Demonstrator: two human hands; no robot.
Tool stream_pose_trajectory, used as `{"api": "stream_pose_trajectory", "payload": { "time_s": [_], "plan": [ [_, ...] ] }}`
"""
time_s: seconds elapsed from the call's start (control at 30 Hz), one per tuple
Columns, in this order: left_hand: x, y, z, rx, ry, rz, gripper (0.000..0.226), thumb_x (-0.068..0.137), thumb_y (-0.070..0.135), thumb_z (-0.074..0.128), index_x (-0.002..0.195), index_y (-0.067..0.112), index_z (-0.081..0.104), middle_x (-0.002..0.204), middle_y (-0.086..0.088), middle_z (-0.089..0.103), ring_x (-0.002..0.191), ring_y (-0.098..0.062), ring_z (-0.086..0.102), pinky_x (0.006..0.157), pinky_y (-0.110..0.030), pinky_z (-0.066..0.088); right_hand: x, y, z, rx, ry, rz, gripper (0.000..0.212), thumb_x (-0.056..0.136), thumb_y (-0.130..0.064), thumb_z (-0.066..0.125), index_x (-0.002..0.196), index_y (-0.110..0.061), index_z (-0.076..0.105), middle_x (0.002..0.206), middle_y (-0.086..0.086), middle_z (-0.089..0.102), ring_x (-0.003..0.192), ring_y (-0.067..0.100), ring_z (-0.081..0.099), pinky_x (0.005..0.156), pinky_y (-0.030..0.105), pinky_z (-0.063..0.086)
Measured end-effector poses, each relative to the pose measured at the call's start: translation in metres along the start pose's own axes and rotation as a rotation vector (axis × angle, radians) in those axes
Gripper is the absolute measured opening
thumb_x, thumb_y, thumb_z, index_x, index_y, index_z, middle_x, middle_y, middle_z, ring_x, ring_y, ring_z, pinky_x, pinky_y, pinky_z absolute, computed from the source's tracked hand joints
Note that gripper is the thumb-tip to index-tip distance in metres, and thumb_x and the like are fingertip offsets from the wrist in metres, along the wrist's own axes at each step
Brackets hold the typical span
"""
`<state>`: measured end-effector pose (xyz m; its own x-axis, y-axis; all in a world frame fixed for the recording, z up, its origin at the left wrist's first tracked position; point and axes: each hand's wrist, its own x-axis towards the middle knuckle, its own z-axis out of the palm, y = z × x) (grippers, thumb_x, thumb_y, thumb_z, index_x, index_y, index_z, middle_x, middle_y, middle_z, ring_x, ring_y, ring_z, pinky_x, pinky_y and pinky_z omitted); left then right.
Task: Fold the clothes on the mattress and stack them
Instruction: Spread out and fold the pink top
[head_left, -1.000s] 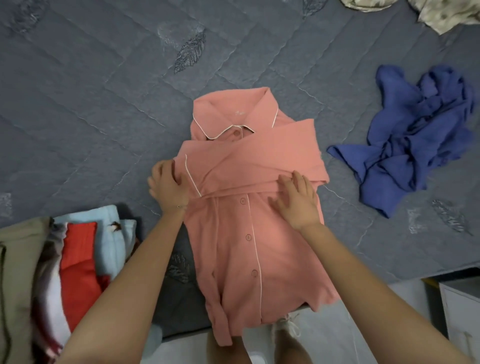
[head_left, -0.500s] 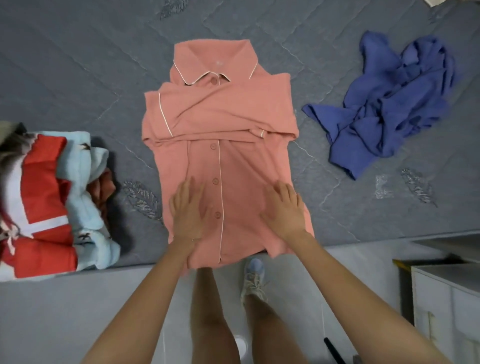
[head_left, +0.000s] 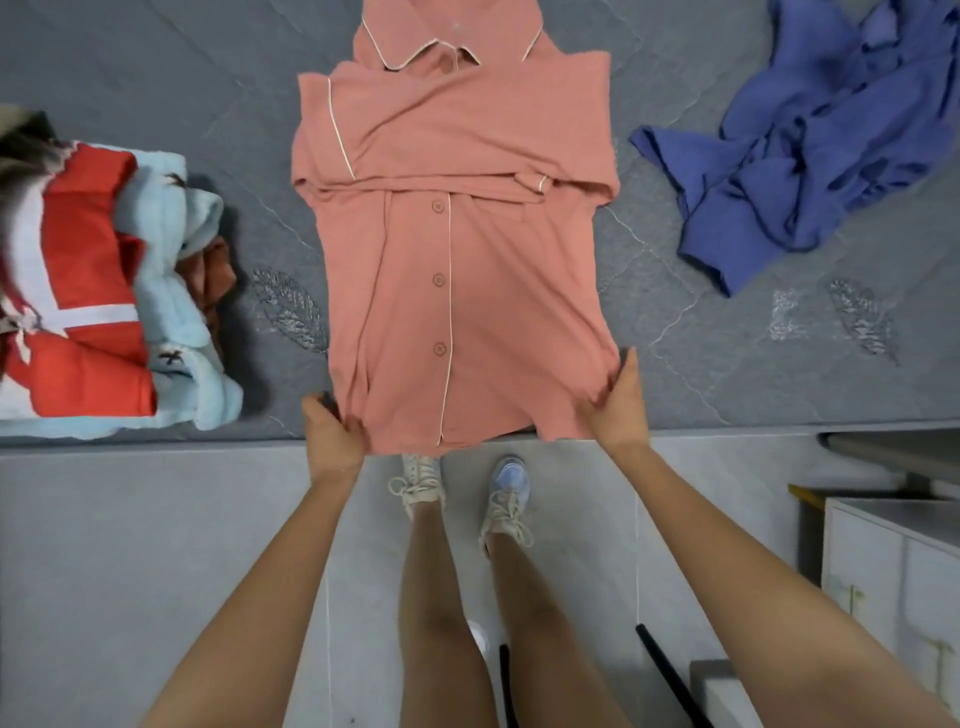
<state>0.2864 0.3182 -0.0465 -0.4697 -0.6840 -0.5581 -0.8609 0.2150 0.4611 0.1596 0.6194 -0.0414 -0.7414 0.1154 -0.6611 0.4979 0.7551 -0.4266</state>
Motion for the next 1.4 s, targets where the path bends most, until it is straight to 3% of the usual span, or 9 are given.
{"api": "stream_pose_trajectory", "payload": {
  "time_s": [0.13, 0.3, 0.43, 0.6, 0.7, 0.87, 1.07, 1.3, 1.4],
  "plan": [
    [-0.005, -0.007, 0.005, -0.065, -0.111, -0.128, 0.013, 0.096, 0.011, 0.051, 0.095, -0.001, 0.054, 0.090, -0.021, 0.059, 0.087, -0.034, 0.057, 0.073, -0.039, 0.041, -0.006, -0.013, 0.010, 0.240, -0.022, 0.240, 0.049, 0.085, -0.013, 0.072, 0.127, 0.001, 0.051, 0.127, 0.021, 0.061, 0.107, 0.031, 0.060, 0.092, 0.040, 0.049],
    [-0.023, 0.021, 0.007, -0.456, -0.077, -0.029, 0.025, 0.099, 0.007, 0.046, 0.078, 0.019, 0.041, 0.074, 0.003, 0.040, 0.065, -0.006, 0.044, 0.062, -0.036, 0.043, -0.016, -0.043, 0.020, 0.317, -0.135, 0.160, 0.008, 0.089, -0.014, 0.067, 0.096, -0.013, 0.063, 0.103, 0.013, 0.068, 0.088, 0.021, 0.058, 0.087, 0.039, 0.050],
    [-0.018, 0.067, 0.006, -0.673, -0.081, 0.054, 0.015, 0.100, 0.008, 0.046, 0.092, 0.021, 0.048, 0.091, -0.008, 0.046, 0.086, -0.017, 0.045, 0.077, -0.039, 0.038, -0.015, -0.081, 0.017, 0.594, -0.269, 0.083, 0.012, 0.091, -0.011, 0.066, 0.091, -0.022, 0.063, 0.090, -0.008, 0.067, 0.081, 0.005, 0.062, 0.066, 0.014, 0.049],
    [0.009, 0.134, -0.003, -1.038, -0.097, -0.080, 0.027, 0.101, 0.016, 0.046, 0.128, 0.013, 0.048, 0.104, -0.006, 0.056, 0.086, -0.016, 0.055, 0.063, -0.031, 0.045, 0.006, -0.135, -0.001, 0.868, -0.245, 0.100, 0.023, 0.090, -0.012, 0.064, 0.111, -0.019, 0.059, 0.114, 0.002, 0.065, 0.104, 0.018, 0.062, 0.090, 0.032, 0.051],
    [0.035, 0.172, -0.016, -1.208, -0.102, -0.092, 0.024, 0.102, 0.015, 0.045, 0.125, 0.017, 0.051, 0.104, -0.001, 0.064, 0.088, -0.015, 0.060, 0.067, -0.030, 0.049, 0.026, -0.178, -0.019, 0.971, -0.145, 0.128, 0.030, 0.088, -0.018, 0.067, 0.117, -0.013, 0.060, 0.112, 0.004, 0.066, 0.090, 0.014, 0.066, 0.068, 0.026, 0.055],
    [0.097, 0.235, -0.036, -1.220, -0.055, -0.048, 0.026, 0.103, 0.013, 0.043, 0.128, 0.017, 0.046, 0.085, 0.008, 0.066, 0.064, -0.003, 0.063, 0.051, -0.016, 0.049, 0.066, -0.251, -0.037, 1.070, -0.058, 0.133, 0.040, 0.090, -0.015, 0.063, 0.129, -0.007, 0.060, 0.117, 0.009, 0.068, 0.099, 0.022, 0.065, 0.087, 0.034, 0.054],
    [0.177, 0.289, -0.059, -1.121, -0.057, -0.037, 0.014, 0.102, 0.009, 0.041, 0.109, 0.002, 0.050, 0.091, -0.007, 0.056, 0.080, -0.015, 0.055, 0.069, -0.025, 0.051, 0.114, -0.309, -0.057, 1.224, 0.066, 0.209, 0.030, 0.094, -0.020, 0.058, 0.122, -0.010, 0.061, 0.106, 0.011, 0.069, 0.076, 0.024, 0.067, 0.051, 0.026, 0.047],
    [0.250, 0.331, -0.061, -0.931, -0.082, -0.019, 0.017, 0.102, 0.017, 0.042, 0.109, 0.006, 0.054, 0.103, -0.011, 0.059, 0.091, -0.019, 0.057, 0.083, -0.033, 0.049, 0.179, -0.348, -0.070, 1.157, 0.220, 0.274, 0.038, 0.093, -0.020, 0.061, 0.129, -0.008, 0.057, 0.103, 0.005, 0.062, 0.074, 0.016, 0.060, 0.042, 0.019, 0.042],
    [0.275, 0.348, -0.064, -1.008, -0.134, -0.072, 0.020, 0.103, 0.016, 0.041, 0.108, 0.005, 0.057, 0.095, -0.008, 0.063, 0.085, -0.018, 0.060, 0.087, -0.037, 0.050, 0.206, -0.360, -0.076, 1.178, 0.178, 0.317, 0.012, 0.096, -0.022, 0.058, 0.108, -0.019, 0.059, 0.090, 0.002, 0.062, 0.063, 0.014, 0.056, 0.037, 0.014, 0.035]
  ]
}}
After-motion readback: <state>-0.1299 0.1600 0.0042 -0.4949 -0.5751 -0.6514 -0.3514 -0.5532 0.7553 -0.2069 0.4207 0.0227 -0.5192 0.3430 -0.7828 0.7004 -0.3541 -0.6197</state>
